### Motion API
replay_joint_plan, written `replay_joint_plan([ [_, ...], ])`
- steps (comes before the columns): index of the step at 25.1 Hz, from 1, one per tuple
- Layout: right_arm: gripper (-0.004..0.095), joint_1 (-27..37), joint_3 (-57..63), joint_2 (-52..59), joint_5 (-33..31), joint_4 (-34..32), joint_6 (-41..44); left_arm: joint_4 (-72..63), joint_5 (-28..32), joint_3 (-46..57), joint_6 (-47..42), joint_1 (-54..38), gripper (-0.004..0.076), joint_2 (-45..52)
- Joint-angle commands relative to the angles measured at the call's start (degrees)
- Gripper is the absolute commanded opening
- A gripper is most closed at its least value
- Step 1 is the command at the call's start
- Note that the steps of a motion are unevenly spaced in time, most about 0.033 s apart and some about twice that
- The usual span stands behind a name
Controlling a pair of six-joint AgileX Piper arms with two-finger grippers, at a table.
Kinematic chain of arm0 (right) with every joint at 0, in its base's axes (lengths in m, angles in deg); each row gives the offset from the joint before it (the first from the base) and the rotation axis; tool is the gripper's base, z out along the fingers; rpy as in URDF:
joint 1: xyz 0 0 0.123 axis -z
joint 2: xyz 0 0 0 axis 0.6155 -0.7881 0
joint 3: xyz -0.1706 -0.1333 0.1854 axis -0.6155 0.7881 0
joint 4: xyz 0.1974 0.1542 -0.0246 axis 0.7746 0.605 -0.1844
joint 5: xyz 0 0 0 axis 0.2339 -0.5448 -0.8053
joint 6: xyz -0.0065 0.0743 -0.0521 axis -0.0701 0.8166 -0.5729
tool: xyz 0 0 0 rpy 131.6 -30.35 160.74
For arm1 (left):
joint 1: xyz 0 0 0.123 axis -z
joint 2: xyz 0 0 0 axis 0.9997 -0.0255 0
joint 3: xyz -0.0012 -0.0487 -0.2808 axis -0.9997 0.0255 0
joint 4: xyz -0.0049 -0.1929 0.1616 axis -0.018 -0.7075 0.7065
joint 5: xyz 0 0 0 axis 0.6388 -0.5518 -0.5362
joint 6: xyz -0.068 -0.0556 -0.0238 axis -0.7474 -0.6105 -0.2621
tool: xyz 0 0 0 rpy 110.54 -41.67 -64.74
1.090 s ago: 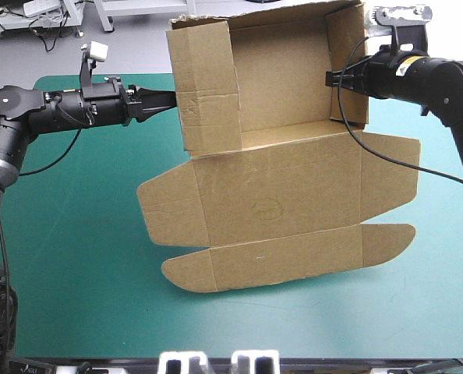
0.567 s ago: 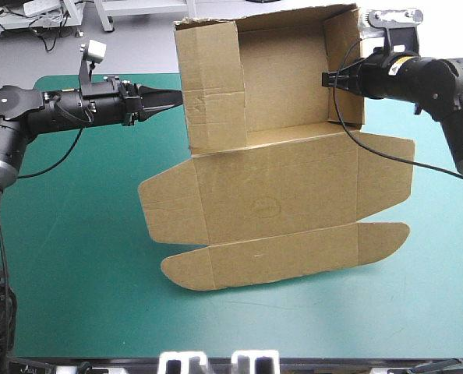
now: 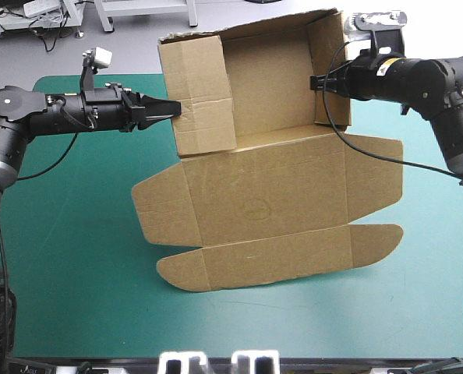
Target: Fold the box
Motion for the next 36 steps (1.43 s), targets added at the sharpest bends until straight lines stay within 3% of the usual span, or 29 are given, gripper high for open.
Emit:
replay_joint_plan([
  [1,-0.0012,-4.0,-1.7,2.3,4.8,0.1,1.7,-1.5,2.7,-1.9,-0.4,0.9,0.0329,2.5],
  [5,-0.0012,-7.8,-1.7,2.3,4.9,-1.7,4.3,9.1,9.8,-1.9,-8.1,4.3,0.0323,2.5],
  [7,-0.0012,-9.4,-1.7,2.3,4.7,-1.9,5.1,14.6,14.8,-1.9,-11.1,6.1,0.0274,2.5],
  [9,-0.0012,-11.0,-1.7,2.3,4.7,-2.1,5.9,17.2,18.7,-1.9,-11.9,7.4,0.0197,2.5],
  [12,-0.0012,-12.0,-1.7,2.3,2.9,-1.8,6.6,16.5,21.4,-2.0,-12.3,7.6,-0.0006,2.5],
  [20,-0.0012,-12.0,-1.7,2.3,-7.5,-9.2,11.7,18.4,17.6,-8.5,-15.9,11.0,-0.0008,2.5],
  [26,-0.0013,-11.9,-1.7,1.7,-15.7,-15.5,13.5,47.5,17.7,-12.1,-33.2,20.2,-0.0008,2.5],
  [33,-0.0013,-8.8,-1.7,-4.3,-21.6,-13.5,12.3,60.9,12.9,-12.1,-43.2,24.1,-0.0008,-0.8],
  [36,-0.0013,-7.7,-1.5,-8.0,-21.5,-9.4,11.2,62.9,9.0,-12.1,-45.1,24.1,-0.0008,-3.7],
])
